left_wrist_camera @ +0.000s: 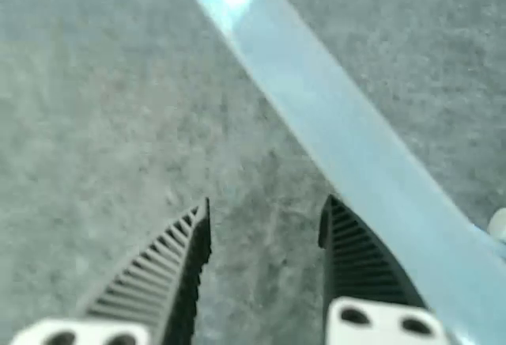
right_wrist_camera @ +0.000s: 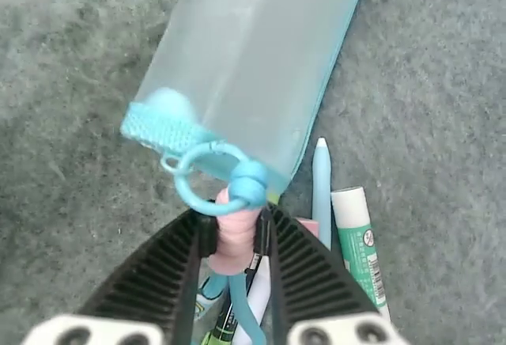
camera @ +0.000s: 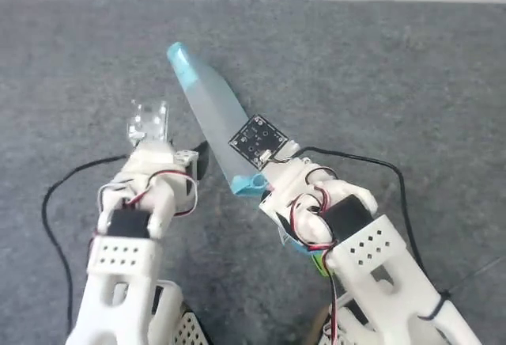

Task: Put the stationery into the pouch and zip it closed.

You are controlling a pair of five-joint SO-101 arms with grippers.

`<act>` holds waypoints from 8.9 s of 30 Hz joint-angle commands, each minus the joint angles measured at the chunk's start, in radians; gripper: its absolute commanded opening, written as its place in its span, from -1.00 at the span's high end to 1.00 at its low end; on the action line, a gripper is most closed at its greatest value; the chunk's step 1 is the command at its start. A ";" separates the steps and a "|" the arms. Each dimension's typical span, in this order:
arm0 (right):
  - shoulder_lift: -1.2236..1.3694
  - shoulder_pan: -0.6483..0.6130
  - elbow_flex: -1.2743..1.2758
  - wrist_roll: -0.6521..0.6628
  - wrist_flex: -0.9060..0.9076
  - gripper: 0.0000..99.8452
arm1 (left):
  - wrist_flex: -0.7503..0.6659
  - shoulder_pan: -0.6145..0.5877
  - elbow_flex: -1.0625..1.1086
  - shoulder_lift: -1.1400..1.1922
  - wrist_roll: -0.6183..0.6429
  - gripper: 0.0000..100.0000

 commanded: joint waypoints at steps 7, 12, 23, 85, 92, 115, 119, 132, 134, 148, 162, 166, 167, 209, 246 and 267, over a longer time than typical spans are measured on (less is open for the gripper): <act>-0.019 0.019 -0.031 -0.018 -0.028 0.99 | 0.222 -0.011 -0.012 -0.370 -0.161 0.49; 0.111 0.061 -0.118 -0.034 -0.021 0.99 | 0.341 0.104 -0.039 -0.407 -0.193 0.40; 0.292 0.153 -0.222 -0.068 -0.030 0.99 | 0.361 0.135 -0.056 -0.414 -0.219 0.40; 0.114 0.082 -0.267 -0.046 0.094 0.99 | 0.258 0.364 0.044 -0.407 -0.155 0.39; 0.114 0.030 -0.272 -0.048 0.130 0.99 | 0.195 0.348 0.087 -0.407 -0.158 0.40; 0.064 0.027 -0.282 -0.043 0.185 0.99 | 0.146 0.322 0.136 -0.411 -0.183 0.40; 0.093 0.027 -0.282 -0.046 0.170 0.99 | 0.203 0.379 0.091 -0.414 -0.140 0.40; 0.041 0.025 -0.285 -0.038 0.214 0.99 | 0.094 0.301 0.148 -0.405 -0.140 0.40; 0.022 0.027 -0.284 -0.038 0.219 0.99 | 0.094 0.287 0.148 -0.405 -0.141 0.40; -0.016 0.033 -0.281 0.009 0.303 0.99 | 0.072 0.209 0.165 -0.405 -0.141 0.40; -0.016 0.140 -0.135 0.089 0.239 0.99 | 0.041 0.110 0.176 -0.405 -0.143 0.40; -0.016 0.194 -0.058 0.104 0.179 0.99 | 0.041 0.109 0.176 -0.405 -0.143 0.40; -0.016 0.203 -0.049 0.106 0.173 0.99 | 0.041 0.109 0.176 -0.405 -0.143 0.40; 0.263 -0.067 -0.608 -0.025 0.338 0.99 | 0.249 0.224 0.174 -0.615 -0.161 0.29; -0.061 -0.015 0.006 0.129 0.223 0.99 | 0.149 0.061 0.213 -0.614 -0.175 0.34; 0.122 -0.008 0.009 0.083 0.162 0.99 | -0.008 -0.101 0.165 -0.377 -0.118 0.34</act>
